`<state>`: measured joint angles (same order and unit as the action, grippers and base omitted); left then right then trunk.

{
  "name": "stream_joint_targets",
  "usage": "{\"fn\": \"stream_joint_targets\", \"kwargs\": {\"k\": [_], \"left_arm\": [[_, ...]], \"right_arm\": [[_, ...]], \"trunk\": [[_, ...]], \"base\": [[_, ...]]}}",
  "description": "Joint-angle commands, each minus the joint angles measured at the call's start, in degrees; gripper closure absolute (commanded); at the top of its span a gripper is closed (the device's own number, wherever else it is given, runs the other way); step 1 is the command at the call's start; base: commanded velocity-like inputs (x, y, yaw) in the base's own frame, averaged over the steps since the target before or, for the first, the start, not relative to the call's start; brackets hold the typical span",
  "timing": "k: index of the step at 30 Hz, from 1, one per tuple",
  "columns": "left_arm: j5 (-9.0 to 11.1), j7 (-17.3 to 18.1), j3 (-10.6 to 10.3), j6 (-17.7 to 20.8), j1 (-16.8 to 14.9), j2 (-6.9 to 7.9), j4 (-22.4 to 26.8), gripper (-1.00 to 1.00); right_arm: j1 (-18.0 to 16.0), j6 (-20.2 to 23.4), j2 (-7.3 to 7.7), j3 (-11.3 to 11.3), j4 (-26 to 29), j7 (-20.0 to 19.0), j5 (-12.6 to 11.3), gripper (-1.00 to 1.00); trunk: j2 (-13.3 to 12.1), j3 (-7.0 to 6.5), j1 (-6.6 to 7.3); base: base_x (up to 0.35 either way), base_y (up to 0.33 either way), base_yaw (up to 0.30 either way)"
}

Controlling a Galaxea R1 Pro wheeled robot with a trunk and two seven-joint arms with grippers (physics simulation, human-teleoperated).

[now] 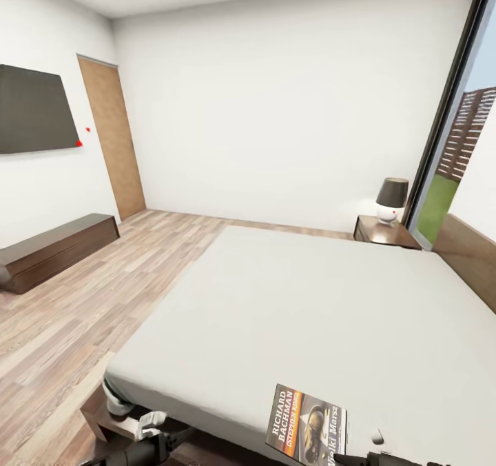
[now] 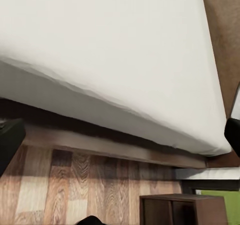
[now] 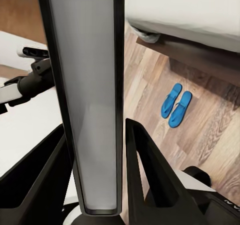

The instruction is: In the bedroom, move the book from the bed onto either nightstand, and place the two sandals side by side next to the bed.

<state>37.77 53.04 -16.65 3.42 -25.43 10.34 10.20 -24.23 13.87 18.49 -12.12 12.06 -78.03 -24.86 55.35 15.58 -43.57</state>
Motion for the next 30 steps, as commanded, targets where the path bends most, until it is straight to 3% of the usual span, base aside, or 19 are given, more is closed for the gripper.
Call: {"fn": "stream_joint_targets", "kwargs": {"k": [1, 30], "left_arm": [[0.6, 0.1, -0.4, 0.4, -0.1, 0.03, 0.0, -1.0], [0.6, 0.1, -0.4, 0.4, -0.1, 0.03, 0.0, -1.0]], "right_arm": [[0.0, 0.6, 0.05, -0.4, 0.1, -0.1, -0.6, 1.0], [0.0, 0.6, 0.05, -0.4, 0.1, -0.1, -0.6, 1.0]], "trunk": [[0.1, 0.07, -0.01], [0.1, 0.07, -0.01]], "base": [[0.0, 0.0, 0.217], [0.0, 0.0, 0.217]]}}
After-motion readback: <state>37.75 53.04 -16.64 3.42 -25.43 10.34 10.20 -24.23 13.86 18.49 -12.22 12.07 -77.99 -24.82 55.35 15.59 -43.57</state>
